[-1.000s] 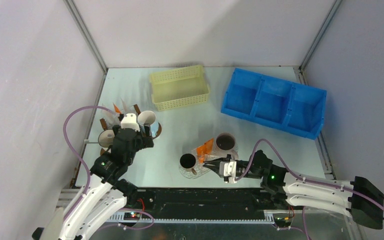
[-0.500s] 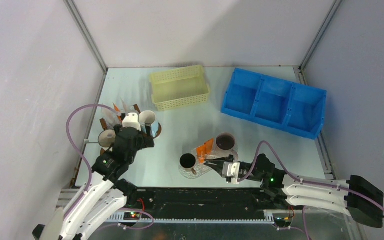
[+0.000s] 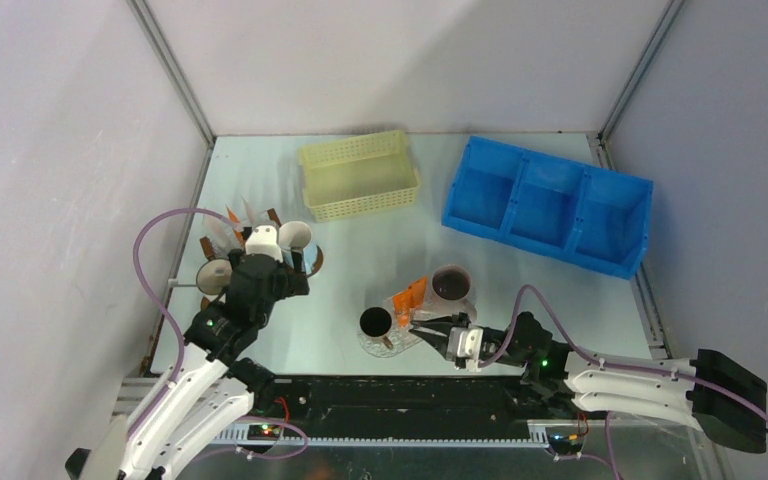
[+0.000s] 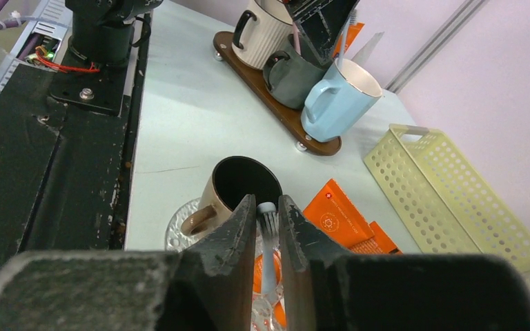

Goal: Prepare toiletry sets of a toothbrush and toothpaste on the tray
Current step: Adjust the toothbrush in the toothpaste holder, then reset both arms

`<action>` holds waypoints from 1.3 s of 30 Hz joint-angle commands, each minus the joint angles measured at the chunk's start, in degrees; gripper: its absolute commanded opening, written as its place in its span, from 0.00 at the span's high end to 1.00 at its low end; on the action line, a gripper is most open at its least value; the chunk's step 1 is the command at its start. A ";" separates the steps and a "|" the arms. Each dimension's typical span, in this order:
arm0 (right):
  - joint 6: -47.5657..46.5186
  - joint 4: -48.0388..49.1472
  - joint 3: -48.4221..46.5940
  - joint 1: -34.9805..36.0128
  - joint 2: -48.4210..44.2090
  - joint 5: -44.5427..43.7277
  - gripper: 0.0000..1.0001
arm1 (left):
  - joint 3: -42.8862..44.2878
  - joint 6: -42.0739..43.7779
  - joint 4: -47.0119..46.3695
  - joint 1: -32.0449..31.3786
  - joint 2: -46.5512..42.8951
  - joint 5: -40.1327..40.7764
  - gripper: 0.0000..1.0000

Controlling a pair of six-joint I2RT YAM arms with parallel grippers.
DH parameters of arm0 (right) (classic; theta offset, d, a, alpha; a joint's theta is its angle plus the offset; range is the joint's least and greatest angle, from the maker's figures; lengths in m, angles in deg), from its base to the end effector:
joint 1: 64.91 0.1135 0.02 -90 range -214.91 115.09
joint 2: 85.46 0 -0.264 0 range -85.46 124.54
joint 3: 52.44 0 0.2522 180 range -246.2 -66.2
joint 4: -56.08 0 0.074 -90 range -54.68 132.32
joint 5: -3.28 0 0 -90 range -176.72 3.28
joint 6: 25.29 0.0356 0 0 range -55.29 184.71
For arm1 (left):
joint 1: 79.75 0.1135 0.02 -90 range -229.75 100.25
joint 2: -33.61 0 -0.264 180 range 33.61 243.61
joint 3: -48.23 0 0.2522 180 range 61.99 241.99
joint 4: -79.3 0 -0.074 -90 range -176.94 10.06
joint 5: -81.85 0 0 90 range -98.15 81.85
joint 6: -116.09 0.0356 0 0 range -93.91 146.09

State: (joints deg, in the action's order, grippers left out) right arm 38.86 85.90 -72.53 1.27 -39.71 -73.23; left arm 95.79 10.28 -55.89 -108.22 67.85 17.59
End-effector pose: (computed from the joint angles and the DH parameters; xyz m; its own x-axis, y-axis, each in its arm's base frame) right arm 0.0616 0.1602 0.2013 0.4552 -0.0187 -0.8902 -0.8724 0.1908 -0.4501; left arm 0.1283 -0.0520 0.2647 -0.4701 -0.0242 -0.8823 -0.0252 0.9996 -0.0141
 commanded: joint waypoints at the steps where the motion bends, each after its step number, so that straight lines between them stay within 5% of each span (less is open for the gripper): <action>1: 0.69 3.86 0.47 0.94 -0.39 -1.18 0.77 | 1.24 1.40 -1.33 0.34 -0.25 -0.13 0.06; 16: 0.07 -3.76 -0.23 3.10 -7.53 -0.90 0.48 | 1.35 1.36 -1.59 0.34 -2.25 -1.28 0.06; 23: 1.75 -16.19 -7.15 4.83 -14.56 -5.26 0.28 | 2.03 1.74 -1.75 0.34 -6.26 -1.61 0.05; 24: 2.49 -18.75 -8.23 4.84 -16.05 -7.53 0.25 | 2.48 1.70 -1.50 0.34 -7.47 -1.73 0.05; 25: 2.96 -20.18 -10.56 4.80 -16.67 -9.02 0.09 | 3.59 1.52 -0.85 0.34 -8.07 -1.78 0.05; 27: 4.62 -23.66 -13.96 4.75 -18.35 -14.18 0.02 | 6.11 1.30 0.47 0.34 -9.79 -2.09 0.05; 39: 15.89 -43.93 -35.17 4.68 -20.37 -59.00 0.01 | 26.49 3.67 10.65 0.34 -17.62 -1.76 0.04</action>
State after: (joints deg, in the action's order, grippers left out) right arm 49.44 51.17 -102.45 5.81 -59.35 -112.98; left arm 116.03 11.13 -49.05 -108.22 53.03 15.06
